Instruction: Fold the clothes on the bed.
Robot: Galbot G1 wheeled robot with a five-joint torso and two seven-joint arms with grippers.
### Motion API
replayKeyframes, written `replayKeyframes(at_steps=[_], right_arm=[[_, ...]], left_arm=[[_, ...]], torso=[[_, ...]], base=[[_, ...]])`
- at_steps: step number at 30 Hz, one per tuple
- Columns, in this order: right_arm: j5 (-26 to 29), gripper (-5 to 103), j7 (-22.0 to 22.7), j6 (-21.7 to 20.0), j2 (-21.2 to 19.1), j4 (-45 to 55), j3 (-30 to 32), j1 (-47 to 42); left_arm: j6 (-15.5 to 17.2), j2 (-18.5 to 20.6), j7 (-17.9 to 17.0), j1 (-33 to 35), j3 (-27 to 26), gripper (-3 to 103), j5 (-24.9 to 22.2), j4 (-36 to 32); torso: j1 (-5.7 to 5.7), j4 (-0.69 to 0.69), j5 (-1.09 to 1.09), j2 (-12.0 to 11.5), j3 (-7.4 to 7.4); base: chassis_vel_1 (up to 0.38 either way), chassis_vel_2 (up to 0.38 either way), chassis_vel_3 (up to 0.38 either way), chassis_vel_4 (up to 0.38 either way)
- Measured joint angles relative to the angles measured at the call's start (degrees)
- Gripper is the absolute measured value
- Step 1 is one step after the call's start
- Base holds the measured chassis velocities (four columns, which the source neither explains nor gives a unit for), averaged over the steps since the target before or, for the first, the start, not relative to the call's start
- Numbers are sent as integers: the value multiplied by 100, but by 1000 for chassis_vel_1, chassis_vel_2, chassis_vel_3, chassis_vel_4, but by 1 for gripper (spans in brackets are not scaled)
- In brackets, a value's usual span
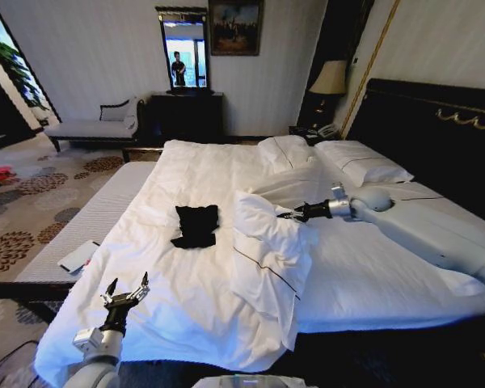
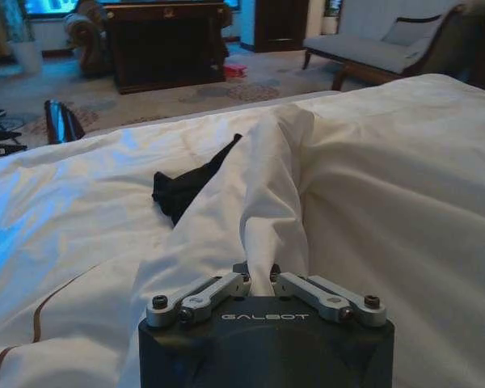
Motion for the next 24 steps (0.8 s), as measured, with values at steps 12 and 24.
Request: replayKeyframes(at_steps=[12, 24], right_arm=[[26, 1, 360, 137, -1441, 482, 2190, -2329], [141, 1, 456, 265, -2024, 348, 3116, -3295]], left_arm=[[17, 41, -31, -106, 110, 100, -4, -63], [-60, 17, -18, -9, 88, 100, -35, -122]], torso=[[-1, -5, 1, 1, -1], [-1, -1, 0, 1, -1]], base=[[0, 0, 0, 0], [0, 0, 0, 0]])
